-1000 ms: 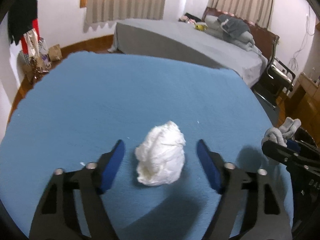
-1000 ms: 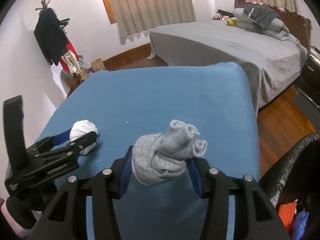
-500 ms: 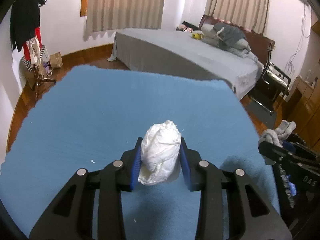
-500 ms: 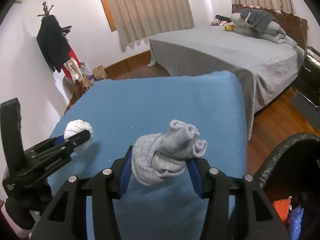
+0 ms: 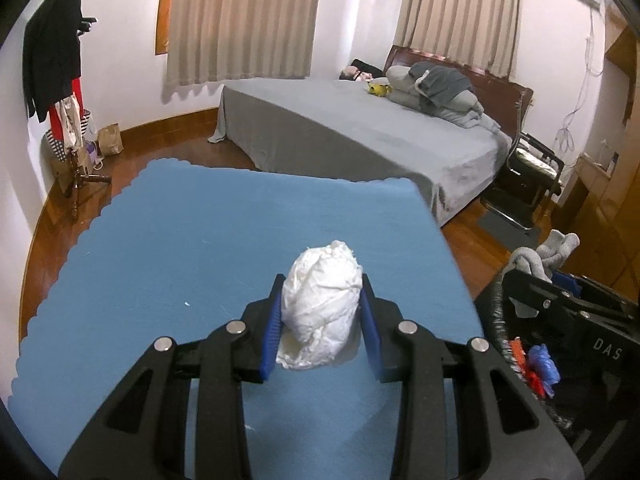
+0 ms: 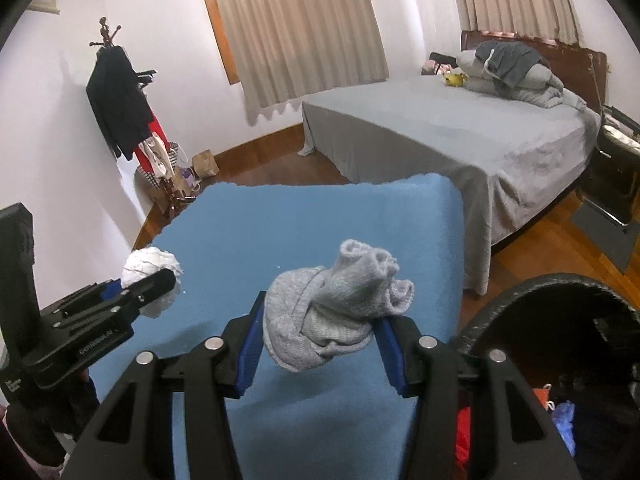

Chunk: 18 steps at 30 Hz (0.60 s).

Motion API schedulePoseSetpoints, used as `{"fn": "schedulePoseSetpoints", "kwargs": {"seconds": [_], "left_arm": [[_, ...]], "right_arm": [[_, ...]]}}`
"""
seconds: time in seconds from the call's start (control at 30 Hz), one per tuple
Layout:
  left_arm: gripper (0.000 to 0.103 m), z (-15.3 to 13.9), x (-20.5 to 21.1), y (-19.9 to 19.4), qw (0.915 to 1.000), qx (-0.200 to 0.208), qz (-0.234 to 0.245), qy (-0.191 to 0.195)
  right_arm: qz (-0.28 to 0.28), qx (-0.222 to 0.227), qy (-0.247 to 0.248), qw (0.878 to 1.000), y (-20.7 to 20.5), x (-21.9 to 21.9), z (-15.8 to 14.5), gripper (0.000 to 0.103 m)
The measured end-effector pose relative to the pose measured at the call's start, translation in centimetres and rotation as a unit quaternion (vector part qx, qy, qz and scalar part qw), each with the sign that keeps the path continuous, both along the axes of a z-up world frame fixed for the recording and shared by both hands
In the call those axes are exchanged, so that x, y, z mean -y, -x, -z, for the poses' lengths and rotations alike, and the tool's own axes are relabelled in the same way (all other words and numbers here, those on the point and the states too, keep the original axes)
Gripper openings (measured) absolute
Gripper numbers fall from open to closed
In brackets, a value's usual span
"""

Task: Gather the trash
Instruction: 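Grasp the white cloth with the left tool while the right tool holds the grey sock, then carry grey sock and white cloth over the bin and open both tools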

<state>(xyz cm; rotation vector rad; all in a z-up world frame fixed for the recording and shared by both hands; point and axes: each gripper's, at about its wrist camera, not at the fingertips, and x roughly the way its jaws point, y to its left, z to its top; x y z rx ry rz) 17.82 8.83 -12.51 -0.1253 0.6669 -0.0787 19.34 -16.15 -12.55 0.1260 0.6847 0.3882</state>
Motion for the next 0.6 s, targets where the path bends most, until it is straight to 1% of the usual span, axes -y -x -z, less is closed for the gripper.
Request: {"fn": "schedulePoseSetpoints", "kwargs": {"seconds": [0.3,0.6], "left_arm": [[0.034,-2.1,2.3,3.3,0.9996,0.024,0.016,-0.002],[0.034,-3.8,6.0,6.3,0.9981,0.038,0.048,0.003]], "right_arm": [[0.008,0.020,0.000,1.000,3.8,2.1,-2.2,0.051],[0.029,0.033,0.003,0.999,7.3,4.6,-3.7,0.051]]}}
